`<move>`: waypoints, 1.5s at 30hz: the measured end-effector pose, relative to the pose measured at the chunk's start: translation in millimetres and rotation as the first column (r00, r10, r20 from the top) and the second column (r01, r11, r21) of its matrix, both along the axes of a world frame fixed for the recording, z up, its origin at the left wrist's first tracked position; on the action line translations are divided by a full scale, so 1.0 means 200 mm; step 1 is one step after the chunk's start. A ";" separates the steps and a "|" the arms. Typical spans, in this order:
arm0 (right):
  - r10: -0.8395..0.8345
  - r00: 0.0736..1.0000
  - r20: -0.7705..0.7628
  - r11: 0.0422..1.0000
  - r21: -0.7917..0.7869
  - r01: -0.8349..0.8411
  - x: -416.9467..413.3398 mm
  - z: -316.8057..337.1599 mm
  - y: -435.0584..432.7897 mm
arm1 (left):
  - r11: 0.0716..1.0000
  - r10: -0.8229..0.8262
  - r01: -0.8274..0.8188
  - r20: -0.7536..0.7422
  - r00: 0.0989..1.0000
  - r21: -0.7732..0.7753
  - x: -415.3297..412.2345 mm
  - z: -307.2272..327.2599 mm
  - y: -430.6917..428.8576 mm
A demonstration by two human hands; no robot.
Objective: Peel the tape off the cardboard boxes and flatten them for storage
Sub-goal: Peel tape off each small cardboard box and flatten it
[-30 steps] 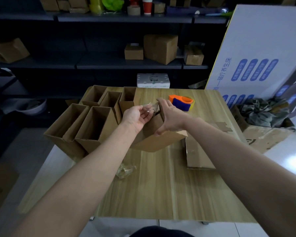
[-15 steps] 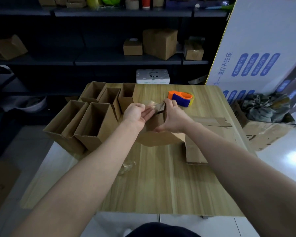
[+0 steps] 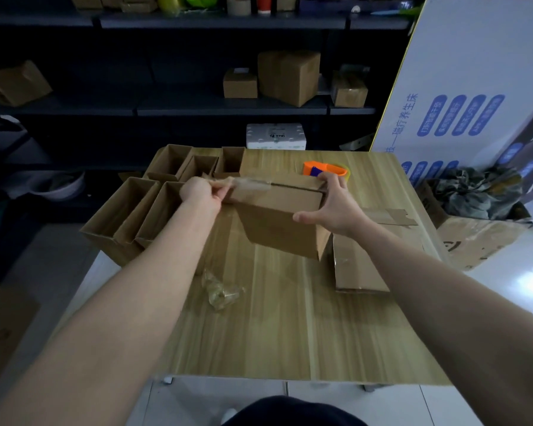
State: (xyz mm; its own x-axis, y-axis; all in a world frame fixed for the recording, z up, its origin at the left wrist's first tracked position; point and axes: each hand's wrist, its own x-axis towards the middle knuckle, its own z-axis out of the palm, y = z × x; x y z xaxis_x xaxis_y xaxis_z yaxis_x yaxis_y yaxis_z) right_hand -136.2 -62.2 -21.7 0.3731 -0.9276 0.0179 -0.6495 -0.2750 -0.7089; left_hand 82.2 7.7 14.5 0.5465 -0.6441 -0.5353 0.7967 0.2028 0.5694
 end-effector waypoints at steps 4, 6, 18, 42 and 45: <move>0.028 1.000 0.008 0.999 0.019 -0.028 0.00 -0.03 0.03 | 0.990 -0.086 0.063 0.185 0.979 0.125 0.00 0.00 0.00; 0.061 0.998 -0.015 0.998 0.023 -0.061 0.02 -0.04 0.05 | 0.971 -0.117 0.033 0.353 0.928 0.235 0.00 0.00 -0.01; 0.074 0.990 -0.118 0.996 0.063 -0.067 0.03 -0.10 0.09 | 0.641 -0.753 0.009 0.631 -0.187 0.767 -0.04 -0.17 0.02; 0.105 0.835 -0.541 0.970 -0.128 -0.205 0.25 0.05 0.09 | 0.880 -0.462 0.143 0.752 0.471 0.452 -0.04 -0.11 0.01; 0.140 0.845 -0.517 0.964 -0.123 -0.235 0.25 0.09 0.07 | 0.892 -0.398 0.090 0.678 0.618 0.442 -0.05 -0.07 0.00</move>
